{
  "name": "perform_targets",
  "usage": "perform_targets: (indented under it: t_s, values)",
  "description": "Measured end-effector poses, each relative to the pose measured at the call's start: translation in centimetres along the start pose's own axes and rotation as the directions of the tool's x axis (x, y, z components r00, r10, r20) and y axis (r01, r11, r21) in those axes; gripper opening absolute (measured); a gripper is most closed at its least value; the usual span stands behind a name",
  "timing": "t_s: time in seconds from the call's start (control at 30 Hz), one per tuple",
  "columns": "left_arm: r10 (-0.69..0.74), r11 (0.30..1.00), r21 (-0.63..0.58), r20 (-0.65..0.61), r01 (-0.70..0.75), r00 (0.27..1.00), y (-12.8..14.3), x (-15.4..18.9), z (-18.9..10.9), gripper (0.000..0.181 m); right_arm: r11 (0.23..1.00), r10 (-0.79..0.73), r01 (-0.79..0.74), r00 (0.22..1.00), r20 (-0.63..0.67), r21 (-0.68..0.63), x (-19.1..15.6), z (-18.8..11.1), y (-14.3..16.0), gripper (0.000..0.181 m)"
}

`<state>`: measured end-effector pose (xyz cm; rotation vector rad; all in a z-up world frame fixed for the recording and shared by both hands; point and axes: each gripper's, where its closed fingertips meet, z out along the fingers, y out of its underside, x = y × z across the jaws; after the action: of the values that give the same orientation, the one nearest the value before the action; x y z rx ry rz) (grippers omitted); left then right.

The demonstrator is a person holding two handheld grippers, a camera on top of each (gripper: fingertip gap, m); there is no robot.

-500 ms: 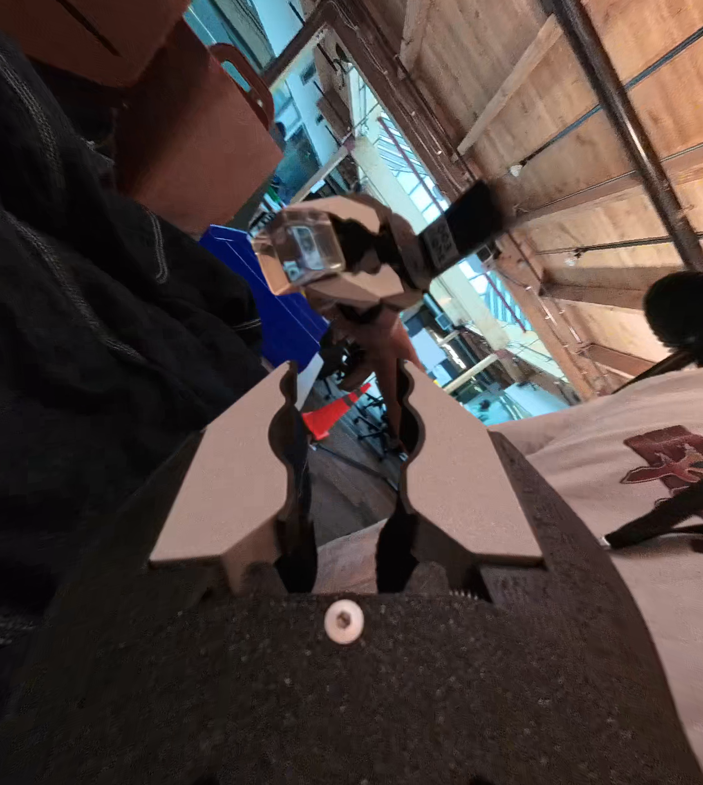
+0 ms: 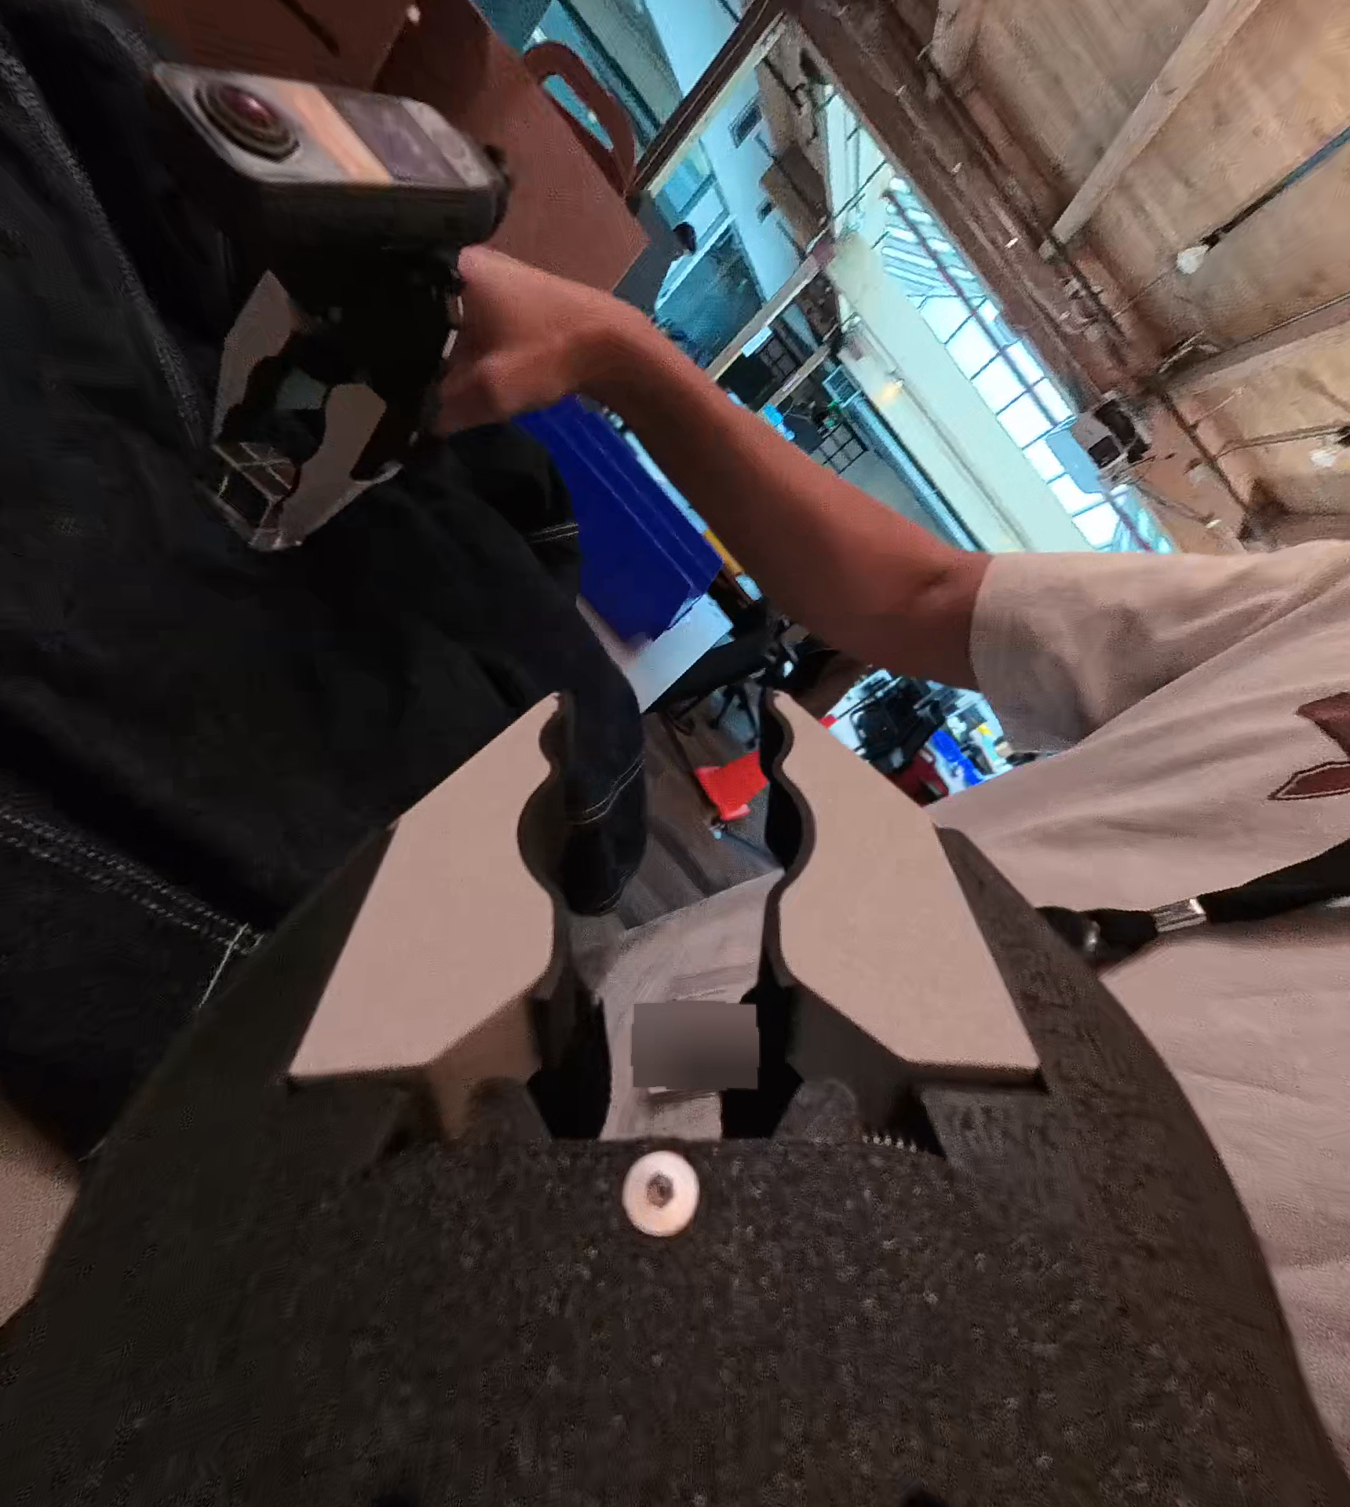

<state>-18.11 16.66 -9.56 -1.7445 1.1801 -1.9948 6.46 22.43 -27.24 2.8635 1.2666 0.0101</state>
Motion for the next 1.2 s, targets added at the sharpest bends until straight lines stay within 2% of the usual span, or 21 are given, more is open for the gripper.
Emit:
perform_targets:
  t_s: [0.1,0.2,0.23,0.3,0.37,0.43,0.5,0.57,0.67,0.73,0.8,0.83,0.9,0.97,1.0,1.07,1.1,1.13,1.2]
  values:
    - [0.044,0.997,-0.071,0.084,-0.038,0.995,1.6,-1.1,0.0,0.046,1.0,0.02,-0.02,1.0,0.011,-0.005,0.1,-0.1,-0.2,0.044]
    - [0.08,0.993,-0.102,0.153,-0.065,0.985,2.2,-2.1,-0.1,0.047,0.999,0.031,-0.031,0.999,-0.011,0.02,0.1,-0.6,-0.3,0.045]
    - [0.098,0.991,-0.111,0.185,-0.078,0.978,2.1,-2.6,-0.3,0.047,0.998,0.041,-0.041,0.999,-0.011,0.054,0.0,-1.0,-0.5,0.047]
    - [0.142,0.985,-0.135,0.243,-0.111,0.96,2.0,-3.4,-0.7,0.047,0.986,0.086,-0.089,0.996,0.027,0.138,-0.6,-2.1,-1.0,0.07]
    - [0.19,0.977,-0.155,0.318,-0.147,0.929,1.5,-4.5,-1.6,0.047,0.968,0.136,-0.136,0.991,0.013,0.21,-0.6,-3.9,-0.5,0.07]
    - [0.235,0.97,-0.157,0.379,-0.188,0.895,0.7,-5.2,-2.8,0.047,0.92,0.203,-0.194,0.979,0.011,0.34,-1.2,-6.4,-0.1,0.069]
    - [0.256,0.966,-0.147,0.431,-0.212,0.866,-0.1,-5.8,-4.3,0.047,0.832,0.276,-0.256,0.961,0.034,0.492,-2.6,-9.1,0.5,0.067]
    - [0.247,0.968,-0.165,0.518,-0.188,0.819,-0.7,-7.2,-6.2,0.047,0.701,0.331,-0.297,0.941,0.073,0.649,-4.9,-11.0,0.9,0.067]
    - [0.259,0.961,-0.247,0.654,-0.123,0.711,-1.7,-10.7,-9.1,0.047,0.417,0.365,-0.328,0.915,0.174,0.848,-9.8,-13.0,0.6,0.07]
    - [0.262,0.956,-0.286,0.747,-0.061,0.611,-3.2,-13.5,-11.1,0.047,0.23,0.388,-0.362,0.886,0.256,0.903,-12.7,-13.4,0.3,0.071]
    - [0.25,0.956,-0.293,0.804,-0.005,0.54,-5.3,-16.3,-12.4,0.047,0.146,0.408,-0.42,0.85,0.332,0.896,-15.3,-12.5,0.1,0.073]
    - [0.24,0.958,-0.286,0.825,0.012,0.512,-6.7,-17.8,-12.8,0.047,0.133,0.405,-0.447,0.839,0.363,0.885,-16.5,-11.8,-0.2,0.074]
    - [0.25,0.946,-0.317,0.846,0.067,0.47,-8.8,-20.9,-13.3,0.047,0.16,0.404,-0.474,0.832,0.381,0.866,-18.4,-10.4,-0.6,0.074]
    - [0.28,0.914,-0.383,0.836,0.136,0.473,-10.2,-24.4,-13.1,0.048,0.201,0.397,-0.473,0.84,0.37,0.858,-19.7,-9.5,-0.8,0.074]
    - [0.348,0.878,-0.464,0.79,0.121,0.504,-10.8,-25.8,-12.6,0.047,0.208,0.386,-0.472,0.844,0.372,0.856,-20.2,-9.5,-1.0,0.074]
    - [0.54,0.734,-0.678,0.613,0.034,0.576,-11.0,-28.1,-11.6,0.047,0.209,0.371,-0.467,0.851,0.372,0.859,-20.7,-9.8,-1.0,0.069]
    - [0.591,0.662,-0.75,0.503,-0.022,0.631,-10.8,-28.6,-11.0,0.047,0.215,0.361,-0.464,0.856,0.371,0.859,-21.0,-9.9,-1.0,0.069]
    - [0.605,0.597,-0.8,0.396,-0.064,0.691,-10.2,-28.7,-10.5,0.047,0.227,0.358,-0.461,0.859,0.367,0.858,-21.2,-9.9,-0.9,0.069]
    - [0.591,0.513,-0.855,0.284,-0.08,0.755,-9.6,-29.6,-10.4,0.047,0.243,0.367,-0.456,0.86,0.354,0.856,-21.5,-9.9,-0.7,0.069]
